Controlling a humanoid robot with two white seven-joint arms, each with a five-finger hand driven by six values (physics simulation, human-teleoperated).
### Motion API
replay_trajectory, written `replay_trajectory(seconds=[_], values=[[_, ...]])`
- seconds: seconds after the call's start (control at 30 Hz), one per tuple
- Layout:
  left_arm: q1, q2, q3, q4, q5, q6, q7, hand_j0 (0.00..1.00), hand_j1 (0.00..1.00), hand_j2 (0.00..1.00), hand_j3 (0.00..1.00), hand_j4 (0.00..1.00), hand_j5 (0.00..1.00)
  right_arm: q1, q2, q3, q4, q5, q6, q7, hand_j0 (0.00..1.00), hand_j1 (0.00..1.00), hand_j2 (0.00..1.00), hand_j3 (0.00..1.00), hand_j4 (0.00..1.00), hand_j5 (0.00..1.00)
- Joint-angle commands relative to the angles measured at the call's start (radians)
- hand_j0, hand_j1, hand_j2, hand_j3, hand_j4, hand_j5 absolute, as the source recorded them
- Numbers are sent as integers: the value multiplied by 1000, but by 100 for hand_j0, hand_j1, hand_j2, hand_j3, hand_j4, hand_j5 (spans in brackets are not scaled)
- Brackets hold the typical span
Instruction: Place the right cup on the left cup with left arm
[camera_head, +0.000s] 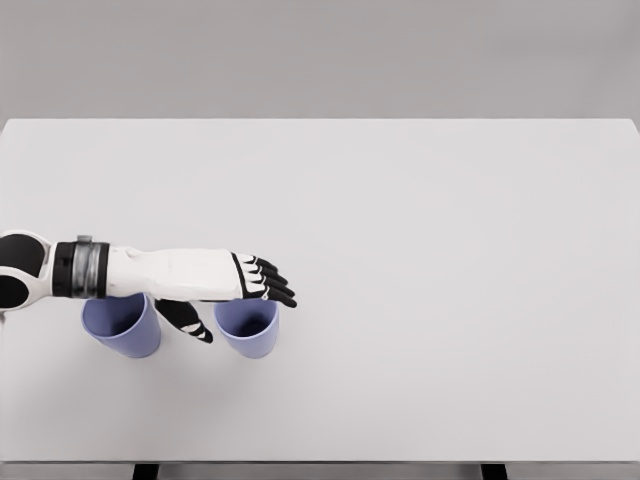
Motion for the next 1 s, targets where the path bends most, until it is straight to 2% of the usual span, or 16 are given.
replay_trajectory(seconds=[0.0, 0.1, 0.3, 0.37, 0.43, 0.57, 0.7, 0.77, 0.83, 0.97], values=[[0, -1, -3, -1, 6, 3, 0, 100, 100, 100, 100, 100, 100, 0, 0, 0, 0, 0, 0, 0, 100, 100, 100, 100, 100, 100], [0, -1, -4, -1, -9, 3, 0, 98, 98, 98, 98, 98, 98, 0, 0, 0, 0, 0, 0, 0, 100, 100, 100, 100, 100, 100], [12, -2, -4, -1, -29, 3, 0, 79, 79, 79, 79, 79, 79, 0, 0, 0, 0, 0, 0, 0, 100, 100, 100, 100, 100, 100], [12, -2, -4, -1, -27, 3, 0, 65, 65, 65, 65, 65, 65, 0, 0, 0, 0, 0, 0, 0, 100, 100, 100, 100, 100, 100], [14, -1, 2, -2, -20, 3, 0, 55, 55, 55, 55, 55, 55, 0, 0, 0, 0, 0, 0, 0, 100, 100, 100, 100, 100, 100], [11, 3, 8, -11, 3, 3, 0, 45, 45, 45, 45, 45, 45, 0, 0, 0, 0, 0, 0, 0, 100, 100, 100, 100, 100, 100], [5, 12, 9, -19, 20, 3, 0, 43, 43, 43, 43, 43, 43, 0, 0, 0, 0, 0, 0, 0, 100, 100, 100, 100, 100, 100], [9, 15, 43, -31, 31, 3, 0, 43, 43, 43, 43, 43, 43, 0, 0, 0, 0, 0, 0, 0, 100, 100, 100, 100, 100, 100], [6, 22, 46, -44, 48, 3, 0, 43, 43, 43, 43, 43, 43, 0, 0, 0, 0, 0, 0, 0, 100, 100, 100, 100, 100, 100], [3, 76, 89, -76, 88, 3, 0, 42, 42, 42, 42, 42, 42, 0, 0, 0, 0, 0, 0, 0, 100, 100, 100, 100, 100, 100]])
